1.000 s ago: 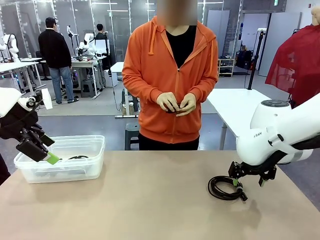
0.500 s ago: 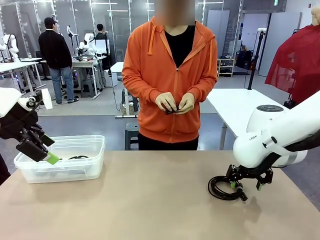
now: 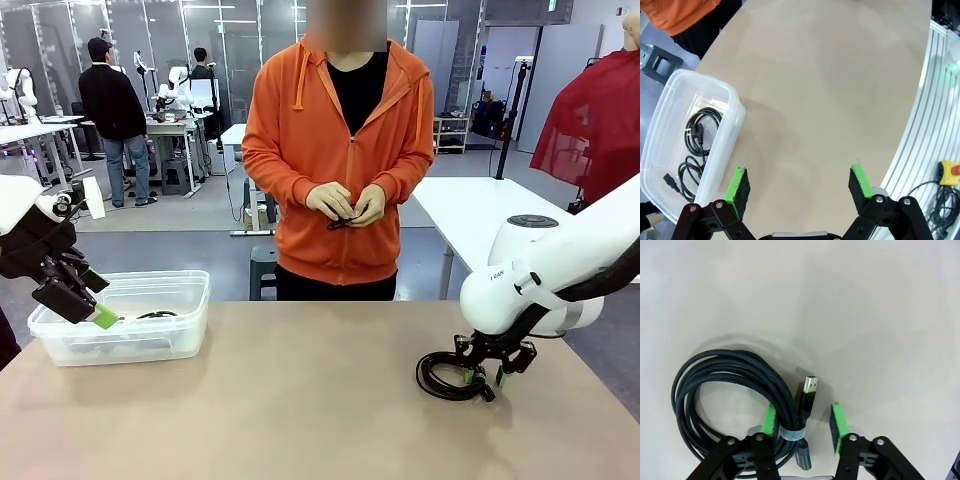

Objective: Organize and store the cables.
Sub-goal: Place the USB Extension Cable into the Organizing box.

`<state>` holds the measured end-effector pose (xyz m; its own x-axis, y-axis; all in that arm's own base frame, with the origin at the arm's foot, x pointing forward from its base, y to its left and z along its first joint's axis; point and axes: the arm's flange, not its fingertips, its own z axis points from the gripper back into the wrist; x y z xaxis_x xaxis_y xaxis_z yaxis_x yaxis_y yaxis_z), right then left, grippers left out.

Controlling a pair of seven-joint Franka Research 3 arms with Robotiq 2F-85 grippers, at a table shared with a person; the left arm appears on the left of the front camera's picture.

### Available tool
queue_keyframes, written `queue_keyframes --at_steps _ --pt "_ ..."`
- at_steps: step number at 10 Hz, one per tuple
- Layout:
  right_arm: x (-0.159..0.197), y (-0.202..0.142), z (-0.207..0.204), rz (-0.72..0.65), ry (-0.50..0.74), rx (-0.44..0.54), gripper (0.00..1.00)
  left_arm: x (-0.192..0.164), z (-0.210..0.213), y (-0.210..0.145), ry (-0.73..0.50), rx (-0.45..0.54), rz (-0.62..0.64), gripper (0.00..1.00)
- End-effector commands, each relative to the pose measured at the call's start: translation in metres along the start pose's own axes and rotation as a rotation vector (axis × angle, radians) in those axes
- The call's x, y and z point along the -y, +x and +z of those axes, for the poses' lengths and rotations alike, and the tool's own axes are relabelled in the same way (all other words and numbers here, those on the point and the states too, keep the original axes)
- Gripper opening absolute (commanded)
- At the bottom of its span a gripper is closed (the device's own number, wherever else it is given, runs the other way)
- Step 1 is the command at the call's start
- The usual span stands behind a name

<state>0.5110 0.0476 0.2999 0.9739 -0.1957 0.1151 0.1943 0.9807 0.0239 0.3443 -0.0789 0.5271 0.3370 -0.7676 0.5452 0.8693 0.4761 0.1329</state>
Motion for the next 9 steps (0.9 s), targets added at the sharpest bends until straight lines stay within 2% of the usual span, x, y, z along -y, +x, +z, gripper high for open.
queue_keyframes --at_steps 1,7,8,9 --pt "-0.006 0.004 -0.001 -0.051 0.012 0.011 0.0 0.0 0.001 0.0 0.005 0.0 0.011 1.0" --pt "-0.008 0.004 0.009 -0.08 -0.014 -0.024 0.0 0.0 0.001 0.0 0.005 0.0 0.011 1.0" --pt "-0.011 0.006 0.027 -0.04 -0.049 -0.025 0.0 0.0 0.001 0.0 0.005 0.0 0.011 1.0" --pt "-0.018 0.005 0.055 0.001 -0.057 -0.031 0.05 0.0 0.001 0.0 0.005 0.0 0.011 1.0"
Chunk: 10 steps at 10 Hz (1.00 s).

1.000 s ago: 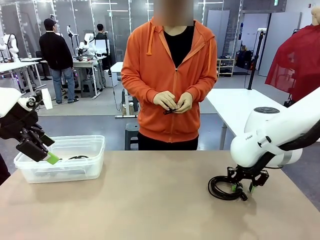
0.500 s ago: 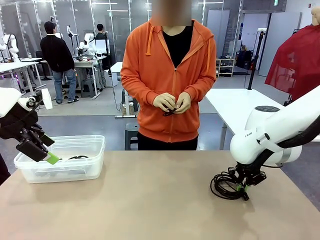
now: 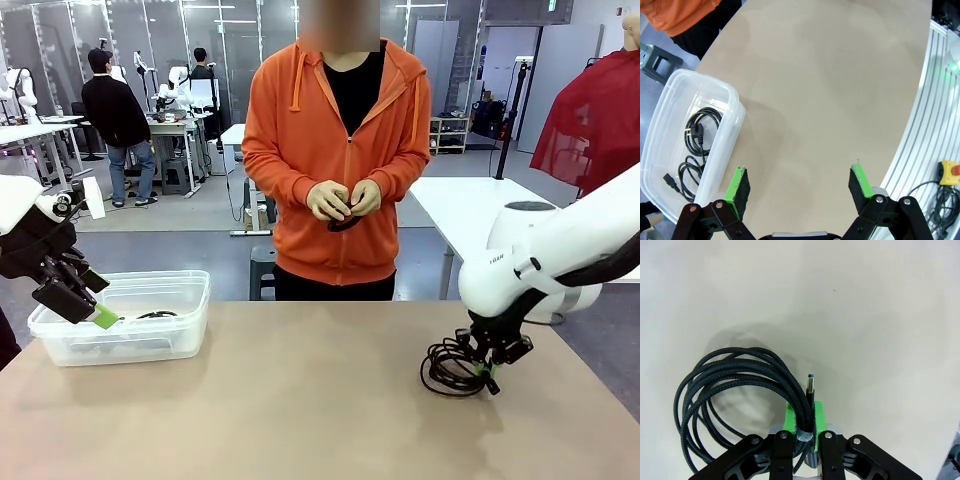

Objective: Organize and store the cables.
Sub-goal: Place the USB Extension Cable into the Organizing box.

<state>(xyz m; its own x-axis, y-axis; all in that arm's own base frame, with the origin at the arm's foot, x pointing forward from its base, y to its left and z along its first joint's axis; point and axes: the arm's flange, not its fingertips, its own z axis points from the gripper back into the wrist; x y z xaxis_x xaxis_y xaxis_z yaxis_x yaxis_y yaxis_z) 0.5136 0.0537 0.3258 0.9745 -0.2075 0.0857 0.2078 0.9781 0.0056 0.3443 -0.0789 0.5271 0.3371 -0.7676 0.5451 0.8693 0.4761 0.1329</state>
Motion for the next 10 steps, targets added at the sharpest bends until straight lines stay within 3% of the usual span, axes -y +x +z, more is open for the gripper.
queue_keyframes --at_steps 1,4,7,10 --pt "-0.019 -0.001 0.058 0.048 -0.035 0.023 0.05 0.0 0.001 0.0 0.005 0.0 0.011 1.0" --pt "-0.056 -0.002 0.1 0.107 -0.02 0.034 0.05 0.0 0.001 0.0 0.005 0.0 0.011 1.0" --pt "-0.101 -0.016 0.104 0.103 0.036 0.026 0.05 0.0 0.001 0.0 0.005 0.0 0.011 1.0" --pt "-0.17 -0.035 0.098 0.149 0.068 0.025 0.05 0.0 0.001 0.0 0.005 0.0 0.011 1.0"
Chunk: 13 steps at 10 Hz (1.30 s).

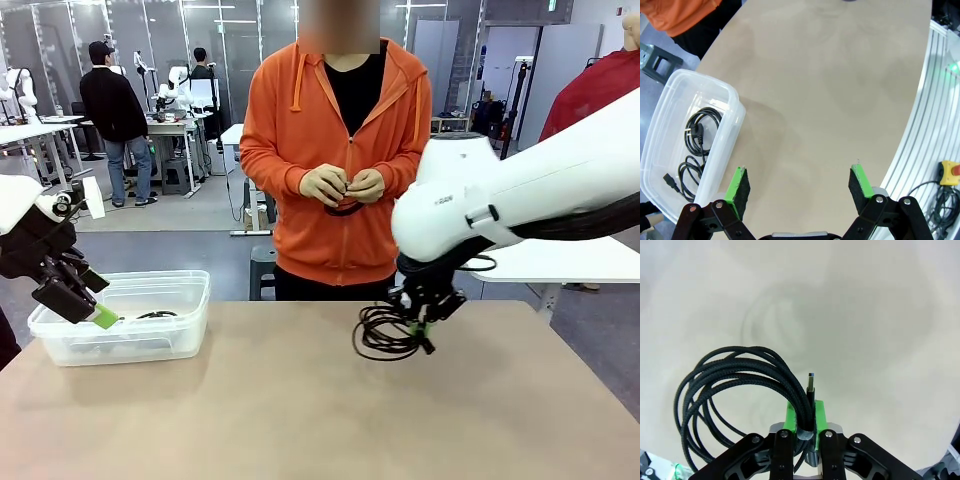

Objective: Organize and store the cables.
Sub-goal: Place the USB Extension Cable into the Organizing box.

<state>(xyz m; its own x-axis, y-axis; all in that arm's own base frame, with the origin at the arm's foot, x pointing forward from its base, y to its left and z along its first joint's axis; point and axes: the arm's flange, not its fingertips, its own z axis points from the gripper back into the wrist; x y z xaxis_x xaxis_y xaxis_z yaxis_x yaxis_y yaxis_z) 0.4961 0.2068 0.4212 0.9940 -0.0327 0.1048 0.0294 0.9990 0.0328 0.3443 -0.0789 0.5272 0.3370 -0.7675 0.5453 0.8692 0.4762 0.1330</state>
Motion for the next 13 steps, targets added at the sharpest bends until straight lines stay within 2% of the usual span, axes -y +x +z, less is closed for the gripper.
queue_keyframes --at_steps 1,5,7,9,13 --pt "-0.05 0.011 -0.008 -0.01 0.027 0.019 0.05 0.0 0.001 0.0 0.005 0.0 0.011 1.0" --pt "-0.125 0.0 -0.048 0.038 0.044 0.032 0.05 0.0 0.001 0.0 0.005 0.0 0.011 1.0" --pt "-0.145 -0.008 -0.067 0.058 0.073 0.027 0.05 0.0 0.001 0.0 0.005 0.0 0.011 1.0" --pt "-0.154 -0.015 -0.086 0.062 0.082 0.047 0.05 0.0 0.001 0.0 0.005 0.0 0.011 1.0" --pt "-0.153 -0.018 -0.103 0.039 0.051 0.02 0.05 0.0 0.001 0.0 0.005 0.0 0.011 1.0"
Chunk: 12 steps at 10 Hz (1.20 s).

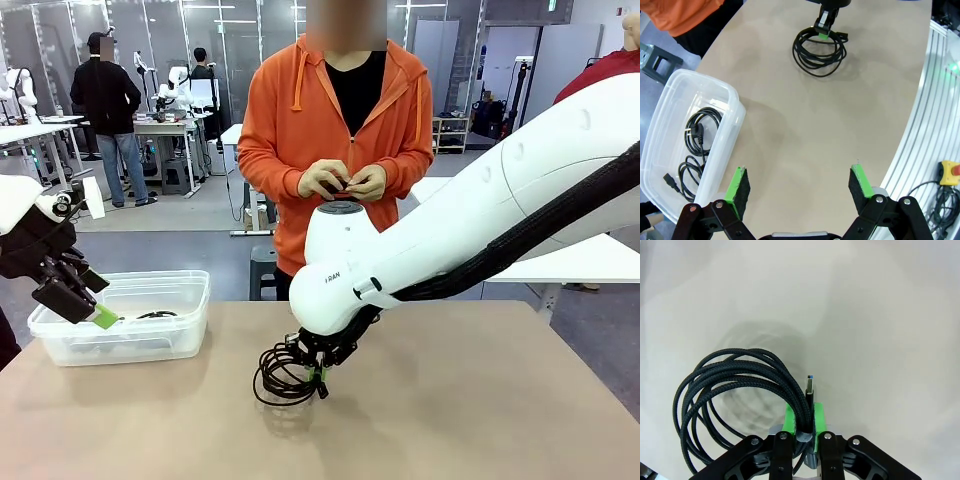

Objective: Organize and store the cables.
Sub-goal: Place the USB Extension Cable into the Organizing box.

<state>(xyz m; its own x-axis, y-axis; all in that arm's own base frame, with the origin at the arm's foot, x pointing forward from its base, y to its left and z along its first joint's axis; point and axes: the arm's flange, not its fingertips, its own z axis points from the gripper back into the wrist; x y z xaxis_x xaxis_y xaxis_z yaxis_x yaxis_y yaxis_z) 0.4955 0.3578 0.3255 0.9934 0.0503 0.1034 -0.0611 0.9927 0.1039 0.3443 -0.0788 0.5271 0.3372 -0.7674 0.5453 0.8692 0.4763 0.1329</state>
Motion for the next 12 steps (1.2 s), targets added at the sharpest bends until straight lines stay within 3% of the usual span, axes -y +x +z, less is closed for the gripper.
queue_keyframes --at_steps 1,3,4,5,6,10,12 --pt "-0.005 -0.003 -0.005 -0.041 -0.034 0.026 0.05 0.0 0.001 0.0 0.005 0.0 0.01 1.0" --pt "-0.006 -0.003 -0.002 -0.036 -0.026 0.03 0.55 0.0 0.001 0.0 0.005 0.0 0.01 1.0" --pt "-0.007 -0.003 -0.001 -0.034 -0.024 0.036 0.69 0.0 0.001 0.0 0.005 0.0 0.01 1.0" --pt "-0.006 -0.003 0.001 -0.035 -0.023 0.042 0.94 0.0 0.001 0.0 0.005 0.0 0.01 1.0" --pt "-0.003 -0.005 0.008 -0.031 -0.026 0.052 1.0 0.0 0.001 0.0 0.005 0.0 0.01 1.0" --pt "0.03 -0.015 0.072 0.037 0.036 0.038 1.0 0.0 0.001 0.0 0.005 0.0 0.01 1.0" --pt "0.064 -0.029 0.117 0.113 0.09 0.04 1.0 0.0 0.001 0.0 0.005 0.0 0.01 1.0"
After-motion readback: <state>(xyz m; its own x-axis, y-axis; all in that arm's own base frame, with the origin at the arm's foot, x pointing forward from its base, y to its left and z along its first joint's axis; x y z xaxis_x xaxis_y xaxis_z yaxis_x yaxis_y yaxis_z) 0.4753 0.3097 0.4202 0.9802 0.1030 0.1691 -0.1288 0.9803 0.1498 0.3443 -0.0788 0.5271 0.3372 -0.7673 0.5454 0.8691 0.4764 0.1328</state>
